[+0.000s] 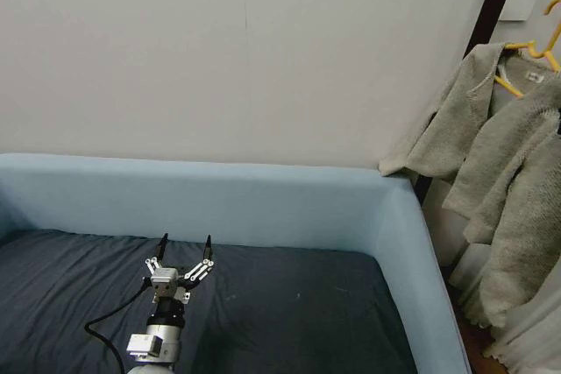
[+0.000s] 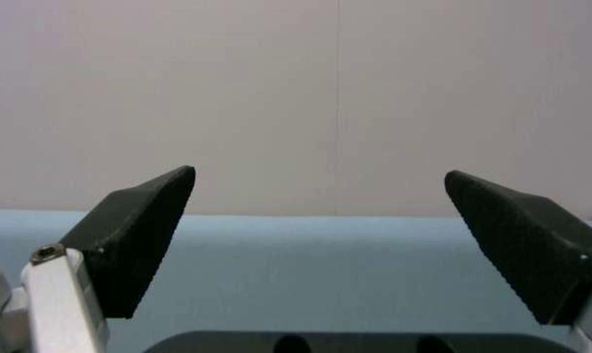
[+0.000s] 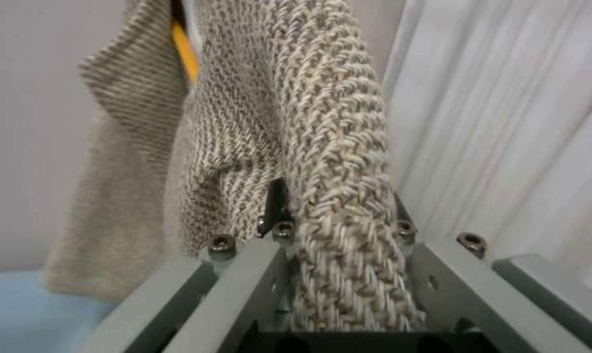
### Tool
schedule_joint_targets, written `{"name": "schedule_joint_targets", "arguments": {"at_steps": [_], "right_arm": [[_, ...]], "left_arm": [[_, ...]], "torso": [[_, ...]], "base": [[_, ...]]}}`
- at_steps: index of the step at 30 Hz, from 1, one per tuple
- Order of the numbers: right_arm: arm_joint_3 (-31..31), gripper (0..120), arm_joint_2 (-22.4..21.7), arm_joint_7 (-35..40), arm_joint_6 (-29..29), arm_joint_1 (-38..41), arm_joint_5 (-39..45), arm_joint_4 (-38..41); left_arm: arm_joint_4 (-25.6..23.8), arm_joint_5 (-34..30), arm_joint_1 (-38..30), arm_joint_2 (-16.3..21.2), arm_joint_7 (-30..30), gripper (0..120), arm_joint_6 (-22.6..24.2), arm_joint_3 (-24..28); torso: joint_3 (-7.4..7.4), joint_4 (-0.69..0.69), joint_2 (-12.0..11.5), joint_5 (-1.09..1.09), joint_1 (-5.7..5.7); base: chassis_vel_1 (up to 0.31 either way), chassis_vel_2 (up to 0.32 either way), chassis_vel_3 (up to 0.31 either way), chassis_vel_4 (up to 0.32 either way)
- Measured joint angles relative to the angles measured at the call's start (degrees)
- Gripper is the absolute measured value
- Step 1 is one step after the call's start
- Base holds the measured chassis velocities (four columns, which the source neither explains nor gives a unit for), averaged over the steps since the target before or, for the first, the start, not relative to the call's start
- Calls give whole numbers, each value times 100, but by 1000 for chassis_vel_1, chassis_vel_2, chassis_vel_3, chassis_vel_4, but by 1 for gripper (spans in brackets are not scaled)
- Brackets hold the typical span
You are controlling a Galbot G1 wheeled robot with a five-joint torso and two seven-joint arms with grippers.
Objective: Pick up the clothes from the sofa and hang them on the clothes hanger.
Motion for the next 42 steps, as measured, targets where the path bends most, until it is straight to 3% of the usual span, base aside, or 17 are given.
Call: {"name": "schedule_joint_targets", "arguments": {"at_steps": [6, 13, 17, 18, 22, 25, 29, 33, 36, 39, 42], "right_arm": [[6, 5, 118, -69, 44, -1, -228, -178], [305, 5, 175, -71, 15, -354, -57, 187], [1384, 5, 17, 188, -124, -1323, 477, 1013], [1384, 5, 17, 188, -124, -1323, 477, 1013], [2855, 5, 72, 450, -185, -2898, 433, 1501], [3098, 5, 152, 552, -88, -3220, 395, 1534], [2805, 5, 103, 653, 102, -3020, 187, 1313], [2053, 5, -155, 565, 427, -2443, -334, 863], [1595, 5, -268, 505, 576, -2136, -676, 575], [1101, 5, -356, 418, 715, -1701, -863, 209], [886, 5, -448, 323, 824, -1448, -923, -48]], "left_arm": [[97, -41, -78, -55, 12, 100, 23, 84], [143, -48, -72, -67, 19, 100, 22, 65], [185, -39, -73, -106, 26, 100, 19, 90], [185, -39, -73, -106, 26, 100, 19, 90], [77, -13, 10, -134, 27, 100, -29, 47], [57, 25, 51, -139, 28, 100, -74, 22], [-8, 75, 113, -157, 23, 100, -88, 6], [-100, 127, 144, -126, 13, 100, -87, -5], [-98, 107, 81, -47, 12, 100, -69, 46], [-28, 38, -30, 95, 18, 100, -40, 126], [16, -42, -115, 189, 28, 100, -6, 163]], "torso": [[0, -2, 0, -3, 1], [0, -2, 0, 0, 1], [-1, -2, 0, -3, 1], [-1, -2, 0, -3, 1], [-1, -3, 0, -1, 0], [-2, -4, 0, 1, 0], [-1, -3, 0, 0, 0], [0, 2, 0, -3, 0], [-1, -4, 0, -4, 0], [1, 1, 0, 2, 0], [0, -4, 0, -3, 0]], "base": [[0, 0, 0, 0], [0, 0, 0, 0], [0, 0, 0, 0], [0, 0, 0, 0], [0, 0, 0, 0], [0, 0, 0, 0], [0, 0, 0, 0], [0, 0, 0, 0], [0, 0, 0, 0], [0, 0, 0, 0], [0, 0, 0, 0]]}}
